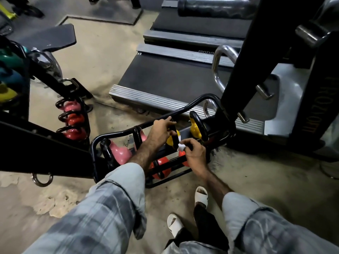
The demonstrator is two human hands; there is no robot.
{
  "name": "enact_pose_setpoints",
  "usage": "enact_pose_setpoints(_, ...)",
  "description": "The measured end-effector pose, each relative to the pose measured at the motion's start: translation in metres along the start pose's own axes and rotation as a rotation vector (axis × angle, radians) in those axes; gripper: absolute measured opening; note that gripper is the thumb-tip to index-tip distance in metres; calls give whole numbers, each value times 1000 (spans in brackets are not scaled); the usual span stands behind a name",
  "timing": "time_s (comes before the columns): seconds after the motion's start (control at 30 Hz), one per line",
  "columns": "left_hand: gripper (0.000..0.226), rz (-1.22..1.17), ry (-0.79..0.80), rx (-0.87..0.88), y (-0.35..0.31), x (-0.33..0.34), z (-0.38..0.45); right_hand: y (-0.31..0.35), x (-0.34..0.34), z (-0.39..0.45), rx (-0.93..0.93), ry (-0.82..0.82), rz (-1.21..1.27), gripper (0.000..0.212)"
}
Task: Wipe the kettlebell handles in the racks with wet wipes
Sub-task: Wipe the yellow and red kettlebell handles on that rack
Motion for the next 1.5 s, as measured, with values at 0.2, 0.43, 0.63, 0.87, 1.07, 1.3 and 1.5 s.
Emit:
enact_pose_setpoints(0.2,40,-88,-40,-5,1,1,-4,23,-1,13,-124,17,32,20)
enact_pose_setpoints(0.43,45,-139,-32,-27,3,1,-3,4,-2,-3,-134,10,-15,22)
enact_pose_setpoints(0.63,43,-181,-34,-19,9,2,-3,26,0,9,-292,48,-19,17)
enact_pose_setpoints(0.87,47,-397,-150,-45,4,5,-22,11,-9,4,-226,56,-101,20)
enact_pose_setpoints(1.07,28,-684,-250,-52,10,24,-64,37,1,11,-110,75,154,21)
enact_pose_setpoints(1.3,21,-696,-536,-369,30,47,-82,13,0,17,2,114,44,35)
enact_pose_setpoints(1.5,17,-762,-491,-452,26,79,-83,15,4,33,66,276,49,24)
Point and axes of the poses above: each hand's wrist, its own z-axis towards the middle knuckle, its own x-axis out of the palm, y = z × x, the point moved 4 cm from there along z, towards the middle knuckle, and after that the axes turned 3 degrees about x, right-handed, at the moved point
